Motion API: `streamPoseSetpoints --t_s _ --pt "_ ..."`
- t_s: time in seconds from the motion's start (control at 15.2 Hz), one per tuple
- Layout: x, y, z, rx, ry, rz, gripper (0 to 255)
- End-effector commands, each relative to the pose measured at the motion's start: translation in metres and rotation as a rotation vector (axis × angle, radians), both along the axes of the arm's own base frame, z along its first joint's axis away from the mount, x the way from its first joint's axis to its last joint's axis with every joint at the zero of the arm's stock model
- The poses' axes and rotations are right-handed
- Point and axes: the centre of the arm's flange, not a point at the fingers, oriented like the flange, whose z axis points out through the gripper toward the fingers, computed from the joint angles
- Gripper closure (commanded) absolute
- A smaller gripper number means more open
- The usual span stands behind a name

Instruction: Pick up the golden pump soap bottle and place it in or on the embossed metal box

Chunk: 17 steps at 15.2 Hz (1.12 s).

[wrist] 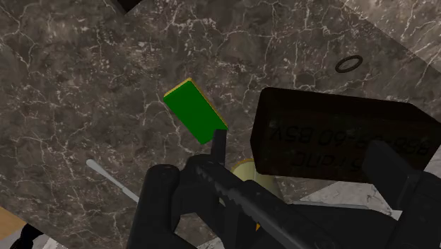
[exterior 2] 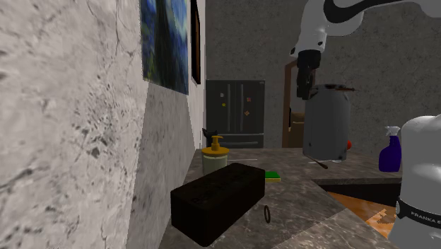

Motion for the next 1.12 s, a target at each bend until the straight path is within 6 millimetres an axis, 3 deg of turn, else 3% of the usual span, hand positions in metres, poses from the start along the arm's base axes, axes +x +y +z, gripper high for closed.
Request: streamPoseSetpoints --t_s 0.0,1.06 --pt "0.0 0.0 0.0 0.0 0.0 0.0 0" --pt "0.2 0.03 -0.08 -0.012 0.041 0.033 0"
